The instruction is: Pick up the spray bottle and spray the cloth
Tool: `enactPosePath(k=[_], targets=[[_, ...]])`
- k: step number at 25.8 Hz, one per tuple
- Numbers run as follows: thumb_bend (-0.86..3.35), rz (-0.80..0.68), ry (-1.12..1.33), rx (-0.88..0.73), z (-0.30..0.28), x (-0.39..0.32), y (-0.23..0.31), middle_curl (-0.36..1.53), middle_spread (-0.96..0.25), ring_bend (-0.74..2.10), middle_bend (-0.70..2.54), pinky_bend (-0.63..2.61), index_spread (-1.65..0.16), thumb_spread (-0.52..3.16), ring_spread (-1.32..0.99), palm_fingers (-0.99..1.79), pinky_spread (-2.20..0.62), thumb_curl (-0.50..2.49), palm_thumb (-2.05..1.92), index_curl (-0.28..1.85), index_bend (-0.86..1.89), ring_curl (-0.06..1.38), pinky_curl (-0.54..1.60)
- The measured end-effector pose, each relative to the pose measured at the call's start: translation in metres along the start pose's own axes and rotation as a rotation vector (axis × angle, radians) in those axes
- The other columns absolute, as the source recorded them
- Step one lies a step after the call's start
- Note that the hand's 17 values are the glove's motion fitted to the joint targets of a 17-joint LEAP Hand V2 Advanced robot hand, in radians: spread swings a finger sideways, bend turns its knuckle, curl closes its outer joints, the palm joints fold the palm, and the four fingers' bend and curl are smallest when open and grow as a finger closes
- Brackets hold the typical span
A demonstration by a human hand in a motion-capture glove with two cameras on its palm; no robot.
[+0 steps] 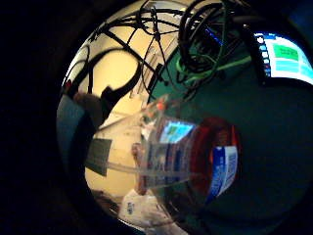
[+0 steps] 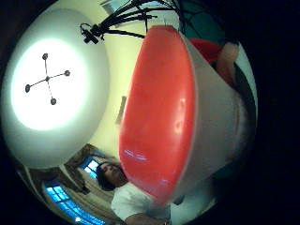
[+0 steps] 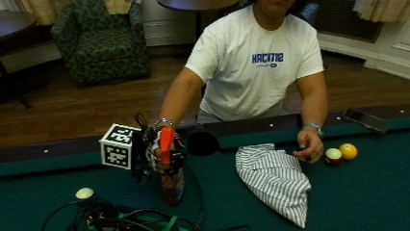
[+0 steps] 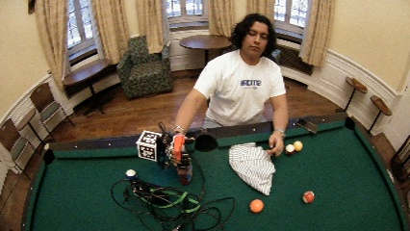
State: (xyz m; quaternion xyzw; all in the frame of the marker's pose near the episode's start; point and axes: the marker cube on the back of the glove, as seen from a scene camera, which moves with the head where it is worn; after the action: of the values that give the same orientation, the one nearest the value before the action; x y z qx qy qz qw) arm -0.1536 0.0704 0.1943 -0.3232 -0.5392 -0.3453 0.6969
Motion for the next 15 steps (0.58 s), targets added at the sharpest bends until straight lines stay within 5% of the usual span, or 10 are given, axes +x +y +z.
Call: enactPosePath(k=[5,15], targets=[[0.04,-0.016,-0.005,0.017,-0.005,-0.017,-0.002,0.46,-0.21,0.59,0.42,0.4,-0.31,0.75,-0.21,1.43,-0.21,0.48,0.89,0.41,0.19,0.43,0.37],[0.0,-0.295,0.211,-0.256,0.028,-0.166,0.044,0.52,-0.21,0.66,0.52,0.45,-0.28,0.54,-0.23,1.42,-0.29,0.59,0.95,0.48,0.29,0.48,0.4]])
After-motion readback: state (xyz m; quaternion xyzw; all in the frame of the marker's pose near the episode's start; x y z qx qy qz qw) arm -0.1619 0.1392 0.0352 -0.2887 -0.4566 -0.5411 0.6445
